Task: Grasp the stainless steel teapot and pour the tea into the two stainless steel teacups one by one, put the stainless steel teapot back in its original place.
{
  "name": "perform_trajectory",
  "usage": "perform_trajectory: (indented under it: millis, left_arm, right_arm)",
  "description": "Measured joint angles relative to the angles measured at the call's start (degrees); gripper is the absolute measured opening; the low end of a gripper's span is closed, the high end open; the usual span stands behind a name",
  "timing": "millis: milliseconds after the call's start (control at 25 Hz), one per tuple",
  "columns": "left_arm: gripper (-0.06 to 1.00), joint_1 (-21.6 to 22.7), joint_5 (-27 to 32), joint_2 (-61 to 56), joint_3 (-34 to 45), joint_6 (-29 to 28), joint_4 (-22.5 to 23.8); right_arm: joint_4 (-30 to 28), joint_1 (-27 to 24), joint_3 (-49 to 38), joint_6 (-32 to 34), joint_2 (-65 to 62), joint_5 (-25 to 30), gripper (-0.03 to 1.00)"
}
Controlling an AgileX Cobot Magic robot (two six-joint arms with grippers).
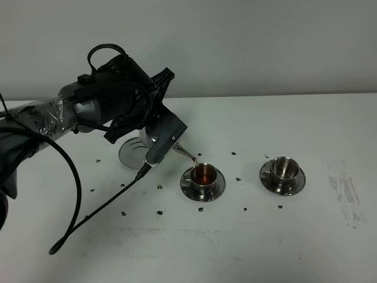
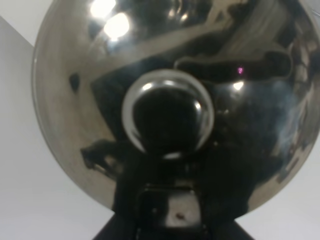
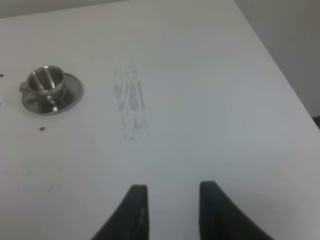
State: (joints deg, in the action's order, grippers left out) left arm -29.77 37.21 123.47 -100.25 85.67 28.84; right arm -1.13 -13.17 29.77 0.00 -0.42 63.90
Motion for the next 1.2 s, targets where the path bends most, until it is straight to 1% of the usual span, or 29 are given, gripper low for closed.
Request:
perform_trajectory:
  millis: [600, 800, 1200]
  left_arm:
    - [0.21, -0.06, -0.92, 0.00, 0.00, 0.00, 0.25]
    - [0.21, -0.12, -0.98, 0.00, 0.00, 0.00, 1.49]
    - [0.21, -0.62, -1.50, 0.00, 0.00, 0.00, 2.12]
  right_arm:
    - [0.00, 0.00, 0.00, 0.00, 0.00, 0.00, 0.24]
    - [0.00, 0.00, 0.00, 0.00, 0.00, 0.00, 0.24]
    - [0.00, 0.00, 0.00, 0.00, 0.00, 0.00, 0.24]
